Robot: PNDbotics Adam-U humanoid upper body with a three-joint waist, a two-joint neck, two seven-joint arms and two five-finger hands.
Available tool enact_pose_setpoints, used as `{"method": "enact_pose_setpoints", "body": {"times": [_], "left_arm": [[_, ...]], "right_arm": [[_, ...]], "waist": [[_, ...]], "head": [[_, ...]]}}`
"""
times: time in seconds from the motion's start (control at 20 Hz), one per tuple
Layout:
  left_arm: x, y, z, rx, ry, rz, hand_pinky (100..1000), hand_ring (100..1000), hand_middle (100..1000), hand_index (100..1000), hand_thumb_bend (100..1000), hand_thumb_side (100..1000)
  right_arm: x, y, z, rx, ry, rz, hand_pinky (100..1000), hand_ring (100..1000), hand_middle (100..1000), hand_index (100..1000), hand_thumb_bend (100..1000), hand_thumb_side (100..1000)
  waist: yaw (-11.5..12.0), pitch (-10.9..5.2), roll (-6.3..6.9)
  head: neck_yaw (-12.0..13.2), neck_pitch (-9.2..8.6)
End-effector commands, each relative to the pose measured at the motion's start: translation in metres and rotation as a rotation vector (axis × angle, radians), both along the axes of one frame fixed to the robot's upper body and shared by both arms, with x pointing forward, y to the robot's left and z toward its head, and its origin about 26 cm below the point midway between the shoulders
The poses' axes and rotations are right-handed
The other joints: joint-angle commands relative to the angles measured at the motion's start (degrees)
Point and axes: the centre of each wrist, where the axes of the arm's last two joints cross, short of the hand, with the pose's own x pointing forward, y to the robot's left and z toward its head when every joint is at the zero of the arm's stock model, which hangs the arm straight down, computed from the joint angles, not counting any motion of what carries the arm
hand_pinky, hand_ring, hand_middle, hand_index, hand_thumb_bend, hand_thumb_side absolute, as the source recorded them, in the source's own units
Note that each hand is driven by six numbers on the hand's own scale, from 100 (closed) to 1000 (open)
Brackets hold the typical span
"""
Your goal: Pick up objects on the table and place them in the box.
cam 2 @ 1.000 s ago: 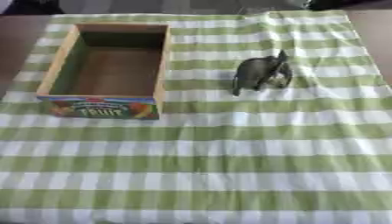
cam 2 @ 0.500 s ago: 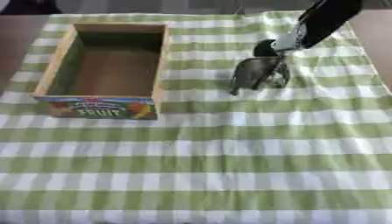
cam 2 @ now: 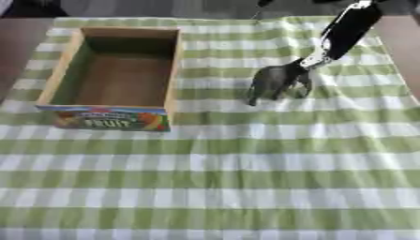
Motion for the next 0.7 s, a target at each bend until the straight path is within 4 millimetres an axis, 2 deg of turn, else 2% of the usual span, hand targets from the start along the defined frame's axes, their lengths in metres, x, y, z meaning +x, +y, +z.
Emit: {"method": "enact_pose_setpoints", "body": {"times": [0.05,0.7], "left_arm": [[-0.001,0.001,0.009,0.025,-0.026,-0.010,325,366,663,493,100,757],[-0.001,-0.001,0.009,0.022,-0.025,-0.021,325,365,662,489,100,758]], "right_arm": [[0.002,-0.002,0.006,-0.100,0.022,0.004,1000,1000,968,1000,585,605],[0.041,-0.013,-0.036,-0.141,0.053,-0.139,979,1000,934,1000,596,609]], "waist": [[0.14,-0.86,-0.09],[0.68,-0.54,0.15]], "head": [[-0.02,-0.79],[-0.87,-1.09]]}}
